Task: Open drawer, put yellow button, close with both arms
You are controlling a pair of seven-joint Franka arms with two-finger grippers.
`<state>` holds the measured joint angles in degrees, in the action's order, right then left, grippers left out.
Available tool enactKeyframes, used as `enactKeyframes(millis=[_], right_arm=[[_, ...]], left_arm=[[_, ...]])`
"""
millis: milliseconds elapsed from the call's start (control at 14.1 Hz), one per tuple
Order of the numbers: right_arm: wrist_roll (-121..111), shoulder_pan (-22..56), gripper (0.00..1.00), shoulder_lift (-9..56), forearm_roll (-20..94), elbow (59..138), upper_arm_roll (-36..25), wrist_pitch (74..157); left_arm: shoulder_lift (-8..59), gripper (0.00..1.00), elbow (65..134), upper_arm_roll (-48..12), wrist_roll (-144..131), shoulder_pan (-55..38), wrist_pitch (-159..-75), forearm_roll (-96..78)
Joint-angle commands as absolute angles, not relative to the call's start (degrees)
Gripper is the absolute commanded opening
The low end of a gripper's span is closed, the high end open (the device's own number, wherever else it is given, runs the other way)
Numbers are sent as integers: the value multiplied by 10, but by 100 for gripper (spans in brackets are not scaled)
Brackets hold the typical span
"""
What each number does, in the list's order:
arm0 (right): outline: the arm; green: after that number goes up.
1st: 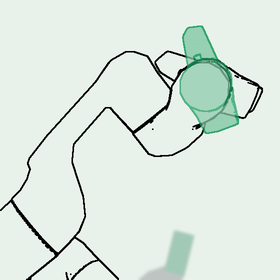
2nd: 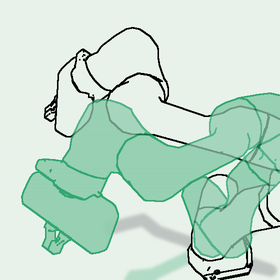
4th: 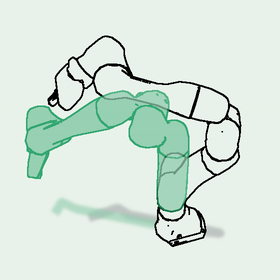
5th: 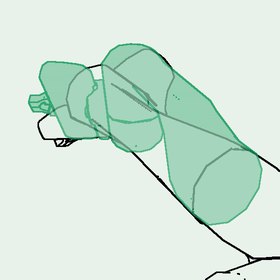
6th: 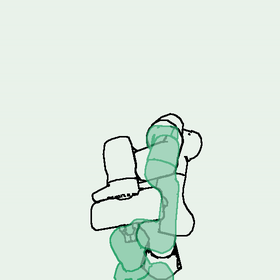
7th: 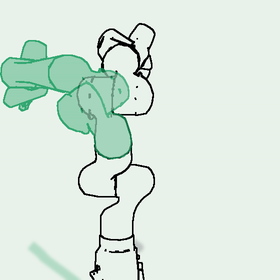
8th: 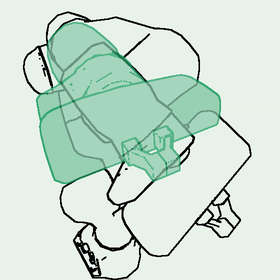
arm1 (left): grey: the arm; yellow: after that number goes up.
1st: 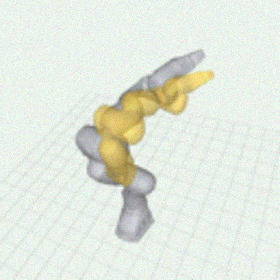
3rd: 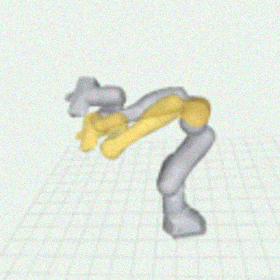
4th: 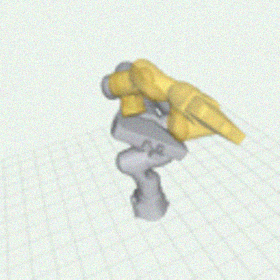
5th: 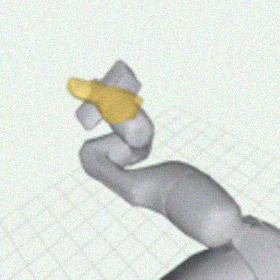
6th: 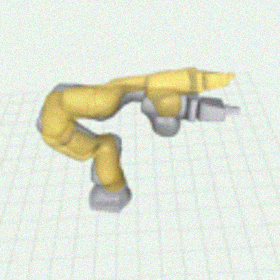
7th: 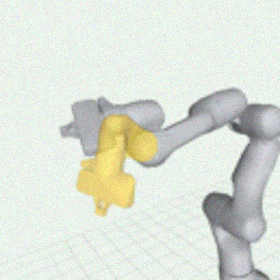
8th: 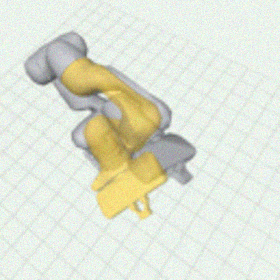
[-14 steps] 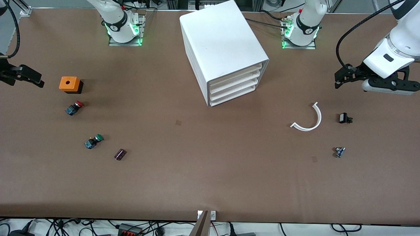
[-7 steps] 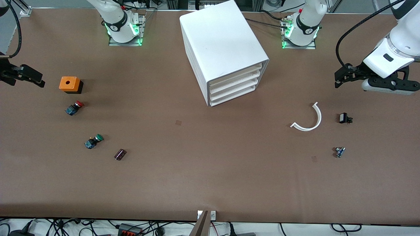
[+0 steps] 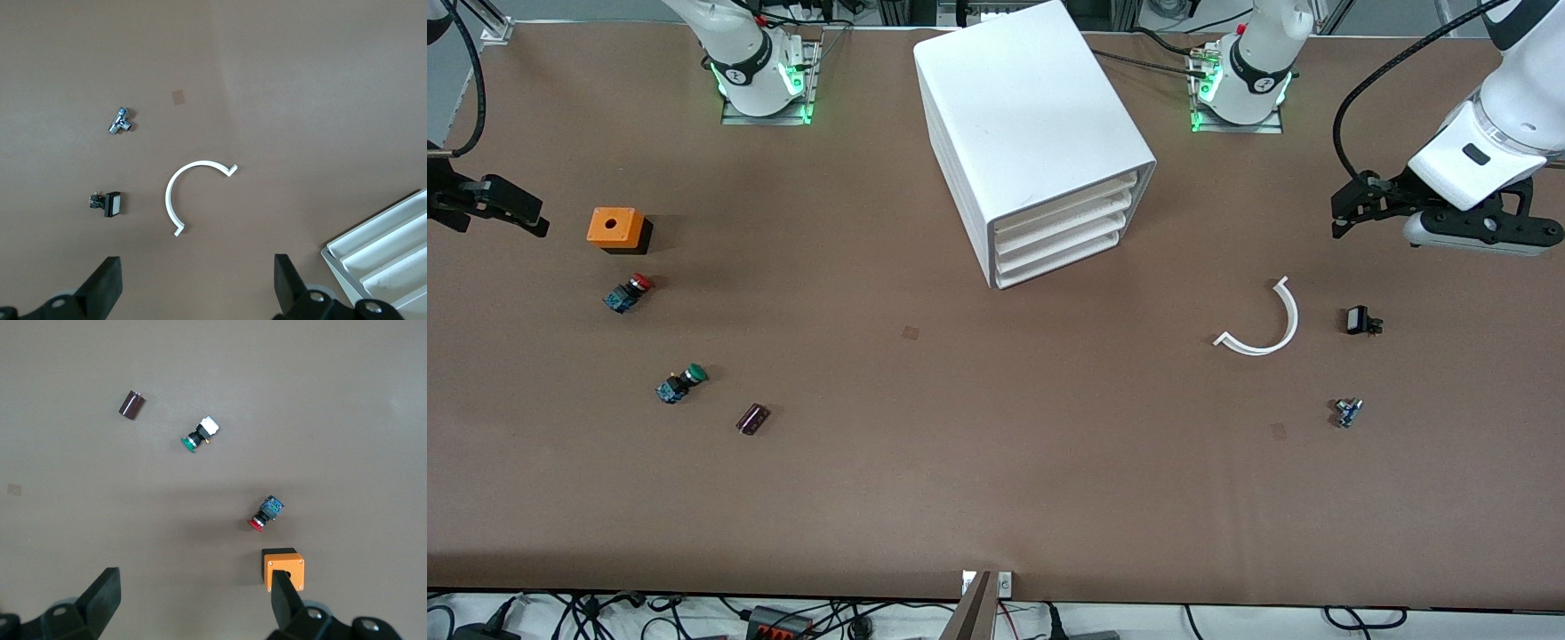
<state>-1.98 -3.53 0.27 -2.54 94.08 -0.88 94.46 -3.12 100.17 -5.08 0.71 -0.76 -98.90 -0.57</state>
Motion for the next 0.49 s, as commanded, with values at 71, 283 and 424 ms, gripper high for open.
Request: enactKeyframes(millis=[71,283,424], right_arm=[[-26,-37,100,-11,-35,953,-4,941],[-26,-37,100,-11,-36,954,-4,942],[-25,-37,100,-12,-35,955,-4,942]], left_arm=[[-23,100,983,-53,17,-6,-976,-3],[-23,100,983,-53,18,-4,-976,-3],[-23,100,983,-53,18,-4,-976,-3]])
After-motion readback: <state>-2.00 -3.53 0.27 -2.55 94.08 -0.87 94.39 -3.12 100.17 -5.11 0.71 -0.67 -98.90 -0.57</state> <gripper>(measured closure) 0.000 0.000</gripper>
